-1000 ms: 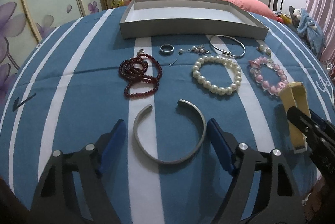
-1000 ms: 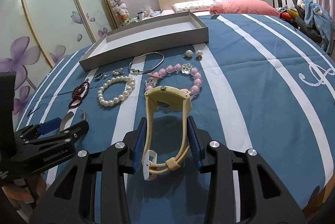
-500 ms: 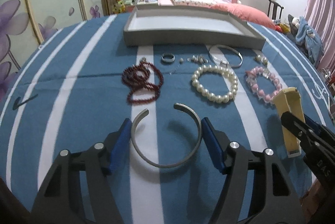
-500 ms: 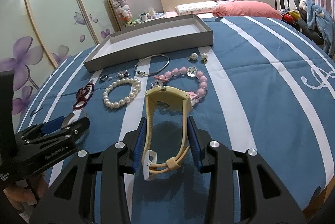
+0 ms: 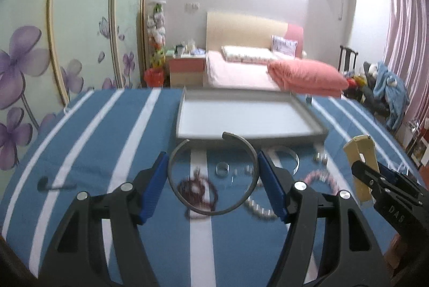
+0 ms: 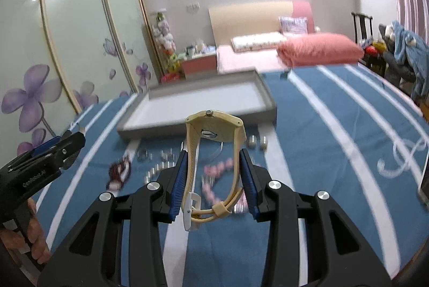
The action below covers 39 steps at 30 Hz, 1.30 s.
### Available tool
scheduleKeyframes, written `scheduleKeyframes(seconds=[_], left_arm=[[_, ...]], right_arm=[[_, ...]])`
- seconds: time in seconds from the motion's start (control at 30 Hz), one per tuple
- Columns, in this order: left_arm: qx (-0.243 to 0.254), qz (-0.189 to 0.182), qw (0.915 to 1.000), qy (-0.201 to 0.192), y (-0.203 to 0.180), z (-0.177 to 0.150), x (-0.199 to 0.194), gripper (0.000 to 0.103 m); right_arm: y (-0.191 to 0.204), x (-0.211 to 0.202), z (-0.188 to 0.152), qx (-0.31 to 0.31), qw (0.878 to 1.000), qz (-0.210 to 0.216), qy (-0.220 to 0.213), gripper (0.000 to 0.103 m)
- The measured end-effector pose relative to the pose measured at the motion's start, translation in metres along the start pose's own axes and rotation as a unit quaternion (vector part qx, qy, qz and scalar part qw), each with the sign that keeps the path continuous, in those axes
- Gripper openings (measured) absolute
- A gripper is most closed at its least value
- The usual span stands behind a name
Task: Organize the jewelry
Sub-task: 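Carry the watch and bangle into the gray tray and open both tools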
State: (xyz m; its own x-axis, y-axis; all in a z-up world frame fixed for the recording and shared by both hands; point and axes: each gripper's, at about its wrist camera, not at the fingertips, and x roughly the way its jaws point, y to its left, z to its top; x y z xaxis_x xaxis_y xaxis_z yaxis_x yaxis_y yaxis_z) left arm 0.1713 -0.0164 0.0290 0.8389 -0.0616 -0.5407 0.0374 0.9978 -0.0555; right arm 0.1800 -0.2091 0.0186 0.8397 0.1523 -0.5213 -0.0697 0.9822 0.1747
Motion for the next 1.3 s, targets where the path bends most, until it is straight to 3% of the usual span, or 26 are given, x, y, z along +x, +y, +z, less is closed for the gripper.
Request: scheduleKeyframes(seconds=[0.23,0.47,0.8,1.1,1.3], left_arm=[[-0.002,-0.015,0.9996,-0.025,-0.002,0.052,0.022,0.066],[0.003,-0.015,0.9998,-0.014,-0.013,0.09,0.085,0.066],[0.001,-0.009,0.9982,0.059,-0.018,0.105,0.198,0.066],[0.012,-0.008,0.9932,0.115,-0.024,0.098,0.255,0.066],[0.01,-0.007,0.9903,0.138,-0.022,0.096,0.272,0.066]], right_arm=[[0.003,0.023,0.053,-0.022,0.999,0.001,-0.039,0.04],[-0.008,0.086,0.09,-0.018,1.0,0.005,-0.022,0.04],[-0.032,0.208,0.094,0.012,0.995,0.007,0.094,0.04],[-0.034,0.256,0.086,0.021,0.986,-0.013,0.165,0.041],[-0.031,0.254,0.084,0.013,0.986,-0.012,0.166,0.062]])
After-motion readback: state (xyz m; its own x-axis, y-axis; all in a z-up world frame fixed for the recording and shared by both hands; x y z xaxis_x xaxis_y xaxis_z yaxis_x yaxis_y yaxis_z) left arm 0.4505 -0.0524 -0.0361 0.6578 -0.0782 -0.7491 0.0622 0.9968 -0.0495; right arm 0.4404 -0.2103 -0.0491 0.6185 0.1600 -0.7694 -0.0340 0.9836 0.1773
